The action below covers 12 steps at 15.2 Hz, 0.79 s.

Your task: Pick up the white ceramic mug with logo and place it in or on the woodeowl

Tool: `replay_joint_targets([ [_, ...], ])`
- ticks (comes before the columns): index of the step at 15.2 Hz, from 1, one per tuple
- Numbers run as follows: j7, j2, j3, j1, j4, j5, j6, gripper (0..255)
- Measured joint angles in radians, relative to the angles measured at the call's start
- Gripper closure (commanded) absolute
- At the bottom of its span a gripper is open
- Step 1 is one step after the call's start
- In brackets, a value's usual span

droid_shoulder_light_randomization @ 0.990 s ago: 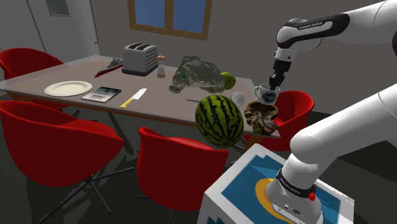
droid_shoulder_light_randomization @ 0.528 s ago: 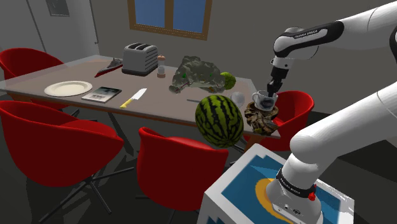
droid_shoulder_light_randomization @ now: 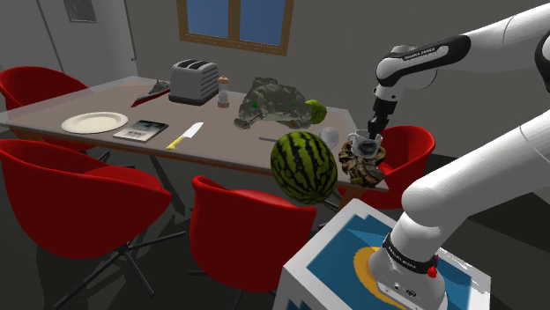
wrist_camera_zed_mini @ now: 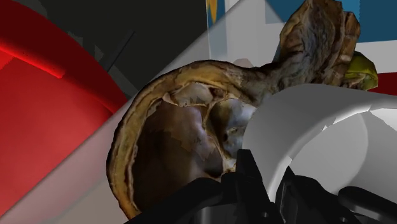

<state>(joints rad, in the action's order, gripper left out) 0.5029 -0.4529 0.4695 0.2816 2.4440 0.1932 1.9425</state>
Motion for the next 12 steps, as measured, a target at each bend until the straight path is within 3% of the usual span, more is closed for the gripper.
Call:
replay_joint_targets([
  [1,0.0,0.0,0.0,0.0,0.0,0.0,0.0,255],
  [2,0.0,0.0,0.0,0.0,0.0,0.0,0.001,0],
  [8,0.0,0.0,0.0,0.0,0.0,0.0,0.001,0],
  [12,-0.001,-0.015,-0.016,-0.004,-0.083,-0.008,-0.096,0],
])
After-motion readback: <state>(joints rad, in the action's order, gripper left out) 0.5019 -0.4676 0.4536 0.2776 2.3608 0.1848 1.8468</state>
